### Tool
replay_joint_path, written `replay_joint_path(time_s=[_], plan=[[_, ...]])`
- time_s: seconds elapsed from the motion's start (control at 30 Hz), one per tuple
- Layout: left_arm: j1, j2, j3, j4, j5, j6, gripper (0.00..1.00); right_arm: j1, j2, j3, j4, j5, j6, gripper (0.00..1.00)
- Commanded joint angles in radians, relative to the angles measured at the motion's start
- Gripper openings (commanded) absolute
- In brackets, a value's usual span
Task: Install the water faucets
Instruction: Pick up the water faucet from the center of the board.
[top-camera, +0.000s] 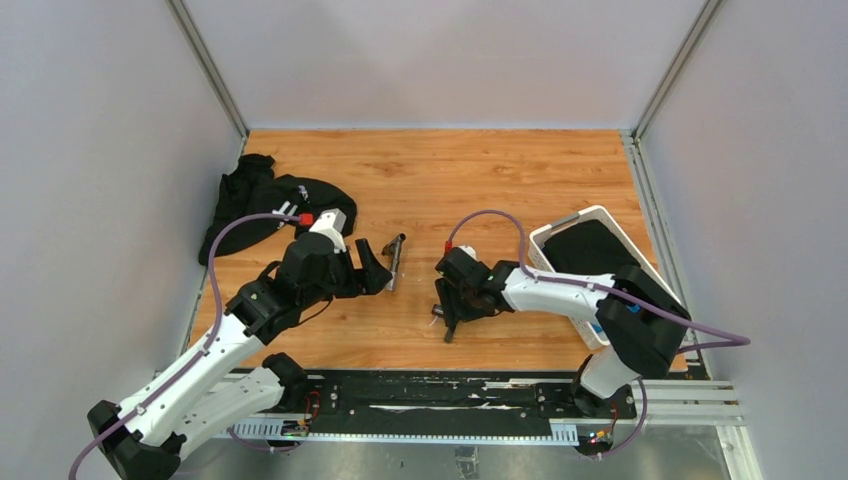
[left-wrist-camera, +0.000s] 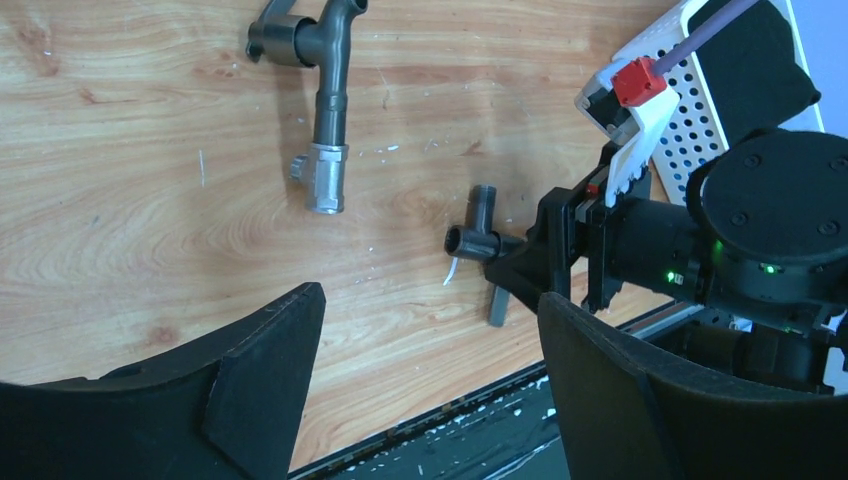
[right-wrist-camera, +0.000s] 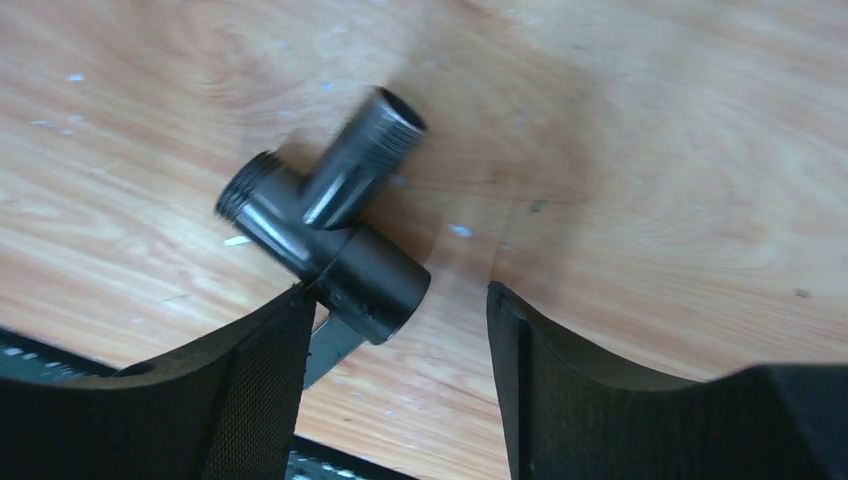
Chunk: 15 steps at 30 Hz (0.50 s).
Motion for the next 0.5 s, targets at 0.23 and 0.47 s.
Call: replay_joint_path(time_s=[0.23, 0.47], plan=[[-0.005, 0.004, -0.022, 0.056, 0.047, -0.026, 0.83, -0.152, -0.209, -0.047, -0.189, 0.117, -0.128, 0.64], [-0.005, 0.016, -0.036, 0.072, 0.053, -0.037, 0.83, -0.153, -0.269, -0.01, -0.171, 0.092, 0.071, 0.65]])
